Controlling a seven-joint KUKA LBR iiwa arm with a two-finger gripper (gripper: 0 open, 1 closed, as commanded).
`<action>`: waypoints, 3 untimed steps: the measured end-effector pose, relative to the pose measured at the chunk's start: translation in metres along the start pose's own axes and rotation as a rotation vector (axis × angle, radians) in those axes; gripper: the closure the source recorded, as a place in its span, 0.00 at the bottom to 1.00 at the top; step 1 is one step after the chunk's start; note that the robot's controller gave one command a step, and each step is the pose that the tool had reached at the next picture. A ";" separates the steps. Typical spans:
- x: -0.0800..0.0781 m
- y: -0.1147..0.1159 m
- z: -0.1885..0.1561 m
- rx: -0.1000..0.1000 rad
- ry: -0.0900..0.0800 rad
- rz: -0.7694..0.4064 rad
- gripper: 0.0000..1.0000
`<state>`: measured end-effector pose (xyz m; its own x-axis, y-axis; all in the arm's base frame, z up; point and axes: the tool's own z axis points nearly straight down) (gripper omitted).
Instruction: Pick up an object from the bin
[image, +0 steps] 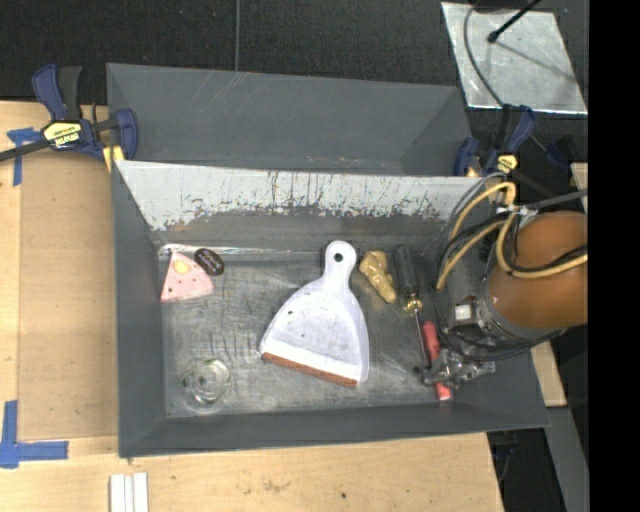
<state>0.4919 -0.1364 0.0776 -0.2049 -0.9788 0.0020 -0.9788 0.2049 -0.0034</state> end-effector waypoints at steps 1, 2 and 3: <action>-0.001 0.001 0.000 0.002 0.001 0.010 1.00; -0.009 -0.002 -0.001 -0.004 0.006 0.045 1.00; 0.004 -0.001 0.000 0.006 -0.003 0.031 1.00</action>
Offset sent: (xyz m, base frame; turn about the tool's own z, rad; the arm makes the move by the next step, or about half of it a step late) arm 0.0025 0.0120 -0.0047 0.0447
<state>0.4917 -0.1403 0.0780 -0.2351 -0.9720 -0.0016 -0.9719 0.2351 -0.0098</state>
